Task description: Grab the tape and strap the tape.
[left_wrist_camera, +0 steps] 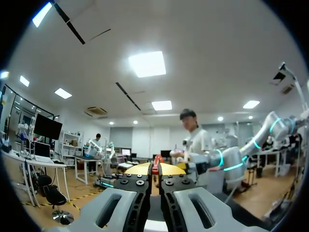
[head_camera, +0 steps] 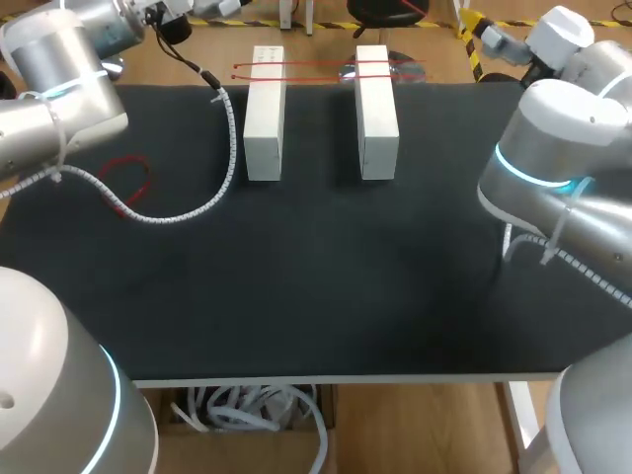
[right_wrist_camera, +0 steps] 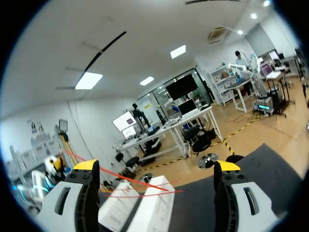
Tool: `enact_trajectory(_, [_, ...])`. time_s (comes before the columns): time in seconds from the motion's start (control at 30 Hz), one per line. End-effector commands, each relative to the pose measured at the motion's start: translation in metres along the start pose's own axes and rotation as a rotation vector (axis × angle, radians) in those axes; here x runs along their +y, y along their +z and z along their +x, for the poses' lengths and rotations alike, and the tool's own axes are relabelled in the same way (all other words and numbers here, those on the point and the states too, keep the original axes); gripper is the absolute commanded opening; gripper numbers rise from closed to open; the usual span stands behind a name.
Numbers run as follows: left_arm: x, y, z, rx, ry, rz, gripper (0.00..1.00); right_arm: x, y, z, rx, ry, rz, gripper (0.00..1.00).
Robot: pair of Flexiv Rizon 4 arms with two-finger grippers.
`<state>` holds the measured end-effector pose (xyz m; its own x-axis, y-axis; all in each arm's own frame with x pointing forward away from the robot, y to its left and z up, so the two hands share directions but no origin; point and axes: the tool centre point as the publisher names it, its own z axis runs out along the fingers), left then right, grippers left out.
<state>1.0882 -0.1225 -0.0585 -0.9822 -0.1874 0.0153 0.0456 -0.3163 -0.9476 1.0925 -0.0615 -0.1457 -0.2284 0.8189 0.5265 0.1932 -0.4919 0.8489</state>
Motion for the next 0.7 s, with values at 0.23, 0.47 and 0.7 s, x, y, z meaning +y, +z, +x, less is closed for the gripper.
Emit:
enact_trajectory(0.23, [0.0,0.0,0.0,-0.003,0.001,0.0,0.0,0.004,-0.005,0.008,0.042,0.266,-0.034,1.0])
enact_trajectory(0.47, [0.0,0.0,0.0,-0.003,0.001,0.0,0.0,0.004,-0.005,0.008,0.042,0.266,-0.034,1.0])
enact_trajectory(0.7, [0.0,0.0,0.0,-0.003,0.001,0.0,0.0,-0.013,0.006,0.054,0.113,0.628,-0.128,1.0])
